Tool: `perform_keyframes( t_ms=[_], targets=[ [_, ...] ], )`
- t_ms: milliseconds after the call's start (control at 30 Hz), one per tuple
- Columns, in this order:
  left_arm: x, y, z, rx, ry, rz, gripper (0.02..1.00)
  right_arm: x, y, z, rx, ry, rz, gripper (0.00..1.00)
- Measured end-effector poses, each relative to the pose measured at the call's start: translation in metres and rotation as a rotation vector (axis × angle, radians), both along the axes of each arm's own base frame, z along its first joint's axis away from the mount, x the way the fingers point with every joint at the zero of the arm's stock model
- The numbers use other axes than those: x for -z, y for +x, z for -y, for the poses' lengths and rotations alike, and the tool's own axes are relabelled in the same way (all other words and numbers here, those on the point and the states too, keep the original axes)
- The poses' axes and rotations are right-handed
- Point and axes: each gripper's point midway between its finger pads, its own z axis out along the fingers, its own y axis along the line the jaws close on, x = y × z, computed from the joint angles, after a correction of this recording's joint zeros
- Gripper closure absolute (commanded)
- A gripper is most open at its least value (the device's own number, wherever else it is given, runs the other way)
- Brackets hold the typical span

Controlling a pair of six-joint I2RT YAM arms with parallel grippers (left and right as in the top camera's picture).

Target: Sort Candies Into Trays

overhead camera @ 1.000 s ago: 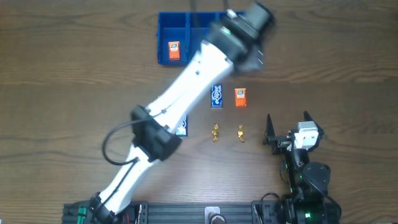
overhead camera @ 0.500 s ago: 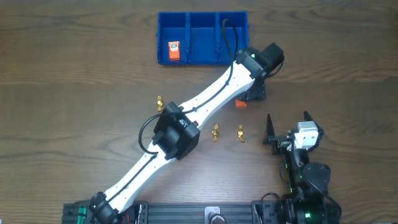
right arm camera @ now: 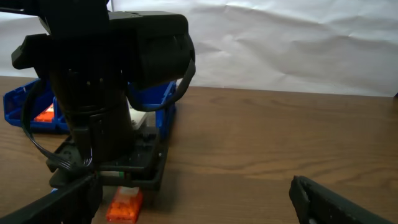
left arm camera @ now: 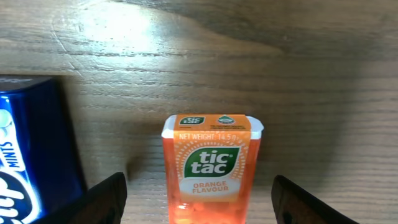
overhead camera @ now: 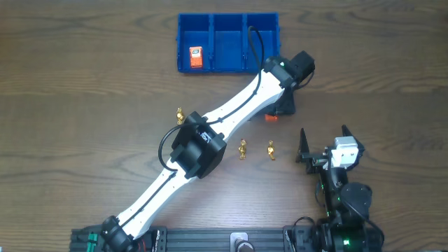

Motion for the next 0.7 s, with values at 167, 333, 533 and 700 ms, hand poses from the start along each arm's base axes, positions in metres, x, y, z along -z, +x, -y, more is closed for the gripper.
perform_keyframes(
  t_ms=[167, 333, 533, 700],
  targets=[
    [0.0014, 0.0022, 0.0039, 0.003, -0.016, 0.007, 0.303, 0.0, 0.0, 0.0, 0.0, 0.0, 0.0, 0.003],
    [0.0057, 0.0004, 0.0026, 0.009, -0.011, -0.001, 0.435, 0.0, 0.0, 0.0, 0.0, 0.0, 0.0, 0.003],
    [0.0059, 0.0019, 0.0023, 0.017, -0.013, 0.003, 0.641, 0.0002, 0.0, 0.0, 0.0, 0.0, 0.0, 0.003],
    [0.0056, 0.0024, 0.0021, 0.016, -0.015, 0.003, 0.671, 0.0, 0.0, 0.0, 0.0, 0.0, 0.0, 0.003]
  ],
)
